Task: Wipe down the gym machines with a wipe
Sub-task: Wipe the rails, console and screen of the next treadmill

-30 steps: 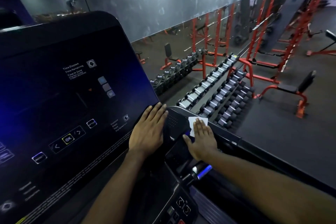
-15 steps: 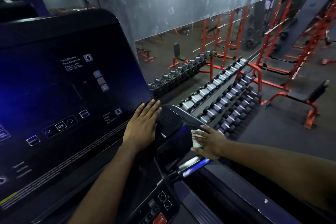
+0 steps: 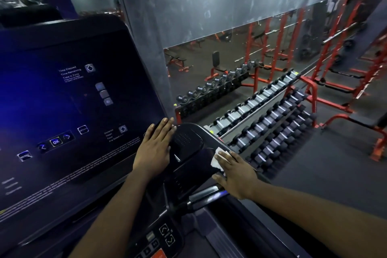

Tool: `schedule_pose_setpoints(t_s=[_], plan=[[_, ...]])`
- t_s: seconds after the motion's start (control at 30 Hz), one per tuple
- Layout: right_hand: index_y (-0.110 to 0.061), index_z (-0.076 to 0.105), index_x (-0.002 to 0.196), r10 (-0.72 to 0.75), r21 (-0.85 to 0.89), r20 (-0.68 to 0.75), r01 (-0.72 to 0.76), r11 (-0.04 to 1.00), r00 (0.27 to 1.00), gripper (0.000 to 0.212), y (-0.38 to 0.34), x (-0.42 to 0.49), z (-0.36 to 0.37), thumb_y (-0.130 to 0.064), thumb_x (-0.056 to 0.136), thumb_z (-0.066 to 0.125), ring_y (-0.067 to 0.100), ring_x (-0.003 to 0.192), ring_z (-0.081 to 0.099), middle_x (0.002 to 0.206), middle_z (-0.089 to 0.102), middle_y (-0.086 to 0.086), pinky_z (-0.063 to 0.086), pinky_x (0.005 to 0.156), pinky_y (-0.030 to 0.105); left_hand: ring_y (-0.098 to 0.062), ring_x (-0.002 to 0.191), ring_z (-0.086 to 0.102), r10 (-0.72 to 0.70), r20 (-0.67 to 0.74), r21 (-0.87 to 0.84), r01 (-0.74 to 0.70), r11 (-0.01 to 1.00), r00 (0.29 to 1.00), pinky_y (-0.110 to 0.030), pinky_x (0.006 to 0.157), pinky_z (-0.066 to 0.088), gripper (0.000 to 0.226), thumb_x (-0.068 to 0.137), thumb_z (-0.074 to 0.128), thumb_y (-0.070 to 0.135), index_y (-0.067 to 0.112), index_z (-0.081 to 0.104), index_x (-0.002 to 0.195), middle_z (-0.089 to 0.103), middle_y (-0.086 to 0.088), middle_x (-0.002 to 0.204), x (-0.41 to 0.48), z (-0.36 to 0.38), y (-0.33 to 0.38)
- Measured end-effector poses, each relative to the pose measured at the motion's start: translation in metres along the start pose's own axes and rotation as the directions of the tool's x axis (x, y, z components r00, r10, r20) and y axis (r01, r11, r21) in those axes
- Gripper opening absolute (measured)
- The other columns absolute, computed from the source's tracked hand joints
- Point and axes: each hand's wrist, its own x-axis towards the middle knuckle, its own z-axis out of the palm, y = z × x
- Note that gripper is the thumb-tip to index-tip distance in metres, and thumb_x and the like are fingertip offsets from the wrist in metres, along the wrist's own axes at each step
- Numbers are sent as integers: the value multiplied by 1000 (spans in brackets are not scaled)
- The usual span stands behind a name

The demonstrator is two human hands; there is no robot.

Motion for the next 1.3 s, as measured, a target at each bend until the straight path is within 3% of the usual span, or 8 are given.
schedule_pose_setpoints(t_s=[0.23, 0.33, 0.57, 0.73, 0.93, 1.03, 1.2, 1.3], plan=[[-14, 20, 161, -44, 33, -70, 47, 998, 997, 79, 9, 26, 6, -64, 101, 10, 6, 153, -5, 167, 13, -8, -4, 122, 35, -8, 154, -9, -32, -5, -58, 31, 998, 999, -33, 124, -15, 70, 96, 52, 13, 21, 25, 160, 0, 9, 167, 0, -6, 2], [-11, 18, 160, -42, 45, -115, 47, 998, 993, 84, 4, 57, -1, -63, 99, -7, 11, 151, -10, 168, 10, 1, -5, 122, 38, -3, 152, -12, -36, 32, -105, 39, 994, 999, -30, 124, -14, 67, 100, 44, 12, 24, 16, 160, -2, 11, 167, 2, -15, 4], [-9, -4, 160, -34, 270, -90, 57, 961, 995, 90, -22, 81, 0, -69, 93, -2, 16, 154, -16, 169, -9, 7, -12, 123, 33, -15, 147, 36, -49, -272, -190, -4, 982, 961, -41, 124, 24, 42, 95, 48, 9, 13, 63, 134, 55, -1, 148, 31, -35, -2], [-12, 4, 162, -18, 339, -96, 49, 939, 995, 73, -28, 100, -8, -58, 105, 12, 12, 155, -10, 170, -1, 3, -7, 125, 32, -24, 152, 27, -66, -343, -42, 55, 998, 937, -46, 126, 15, 39, 95, 59, 14, 12, 63, 133, 48, -5, 153, 77, -45, -16], [-17, 5, 162, -143, 316, -169, 191, 929, 975, 74, -53, 86, 5, -63, 104, 7, 8, 154, -11, 169, -4, -4, -4, 126, 32, -26, 157, 3, -78, -297, 186, 138, 973, 952, -48, 127, 1, 48, 104, 34, 30, 8, 55, 141, 31, -12, 163, 88, -30, -15], [-19, 2, 162, 0, 345, -182, 64, 936, 983, 72, -44, 101, 5, -61, 104, 5, 8, 154, -12, 167, -8, -5, 0, 127, 36, -26, 157, -3, -100, -263, 237, 165, 957, 960, -48, 127, -1, 48, 102, 40, 28, 7, 51, 144, 27, -13, 165, 88, -26, -14], [-20, 4, 162, -300, 293, -150, 332, 897, 942, 69, -49, 97, 5, -59, 106, 12, 7, 154, -12, 169, -4, -4, -8, 126, 31, -25, 157, -1, -113, -258, 255, 180, 950, 960, -48, 127, 2, 45, 102, 40, 28, 8, 57, 138, 27, -12, 165, 89, -27, -14], [-16, 8, 162, -154, 311, -179, 204, 928, 972, 69, -31, 113, -2, -57, 107, 15, 11, 155, -4, 169, 1, -1, -4, 126, 32, -23, 157, 9, -110, -330, 182, 178, 967, 938, -46, 127, 6, 43, 100, 36, 27, 9, 65, 128, 38, -10, 160, 91, -30, -9]])
